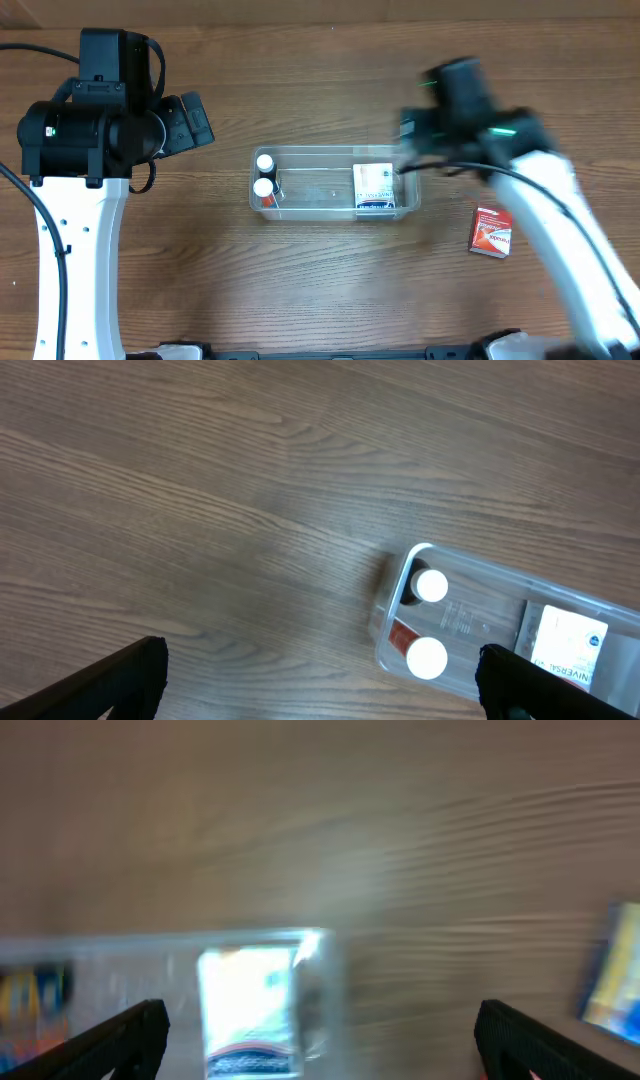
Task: Pack container
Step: 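Move the right gripper to the red Panadol box and grasp it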
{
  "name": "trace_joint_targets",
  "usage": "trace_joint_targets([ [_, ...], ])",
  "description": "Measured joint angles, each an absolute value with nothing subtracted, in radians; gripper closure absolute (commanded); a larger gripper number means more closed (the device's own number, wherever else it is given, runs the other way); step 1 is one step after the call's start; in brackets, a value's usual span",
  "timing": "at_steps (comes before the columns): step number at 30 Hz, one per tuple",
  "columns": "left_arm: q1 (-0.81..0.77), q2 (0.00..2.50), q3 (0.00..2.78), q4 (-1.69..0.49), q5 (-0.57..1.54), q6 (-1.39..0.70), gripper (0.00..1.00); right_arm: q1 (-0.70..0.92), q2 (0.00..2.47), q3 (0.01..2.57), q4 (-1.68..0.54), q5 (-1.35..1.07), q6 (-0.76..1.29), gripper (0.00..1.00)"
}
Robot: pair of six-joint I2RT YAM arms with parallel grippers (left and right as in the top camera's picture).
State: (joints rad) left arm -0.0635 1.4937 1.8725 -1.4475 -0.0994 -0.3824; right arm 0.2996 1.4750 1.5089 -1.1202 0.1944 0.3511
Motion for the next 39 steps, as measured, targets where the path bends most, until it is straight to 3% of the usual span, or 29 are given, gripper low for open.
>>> trace_joint_targets([
  [4, -0.064, 1.494, 1.872, -1.447, -0.099, -0.382, 0.00, 0.039, 1.330, 1.521, -1.326, 0.153, 0.385, 0.00],
  [7, -0.064, 1.494, 1.872, -1.443, -0.099, -0.382, 0.00, -0.039, 1.271, 1.451, -1.394, 0.108, 0.389, 0.00],
  [12, -0.064, 1.494, 1.872, -1.444, -0.099, -0.382, 0.00, -0.078, 1.139, 1.210, -1.316, 0.073, 0.406, 0.00],
  [17, -0.064, 1.494, 1.872, -1.444, -0.099, -0.382, 0.00, -0.097, 1.274, 1.007, -1.156, 0.056, 0.363, 0.00],
  [25, -0.064, 1.494, 1.872, -1.444, -0.099, -0.382, 0.00, -0.097, 1.573, 0.994, -1.055, 0.075, 0.291, 0.00],
  [39, -0.064, 1.494, 1.872, -1.444, -0.099, -0.374, 0.00, -0.097, 1.584, 0.913, -0.908, 0.104, 0.208, 0.00],
])
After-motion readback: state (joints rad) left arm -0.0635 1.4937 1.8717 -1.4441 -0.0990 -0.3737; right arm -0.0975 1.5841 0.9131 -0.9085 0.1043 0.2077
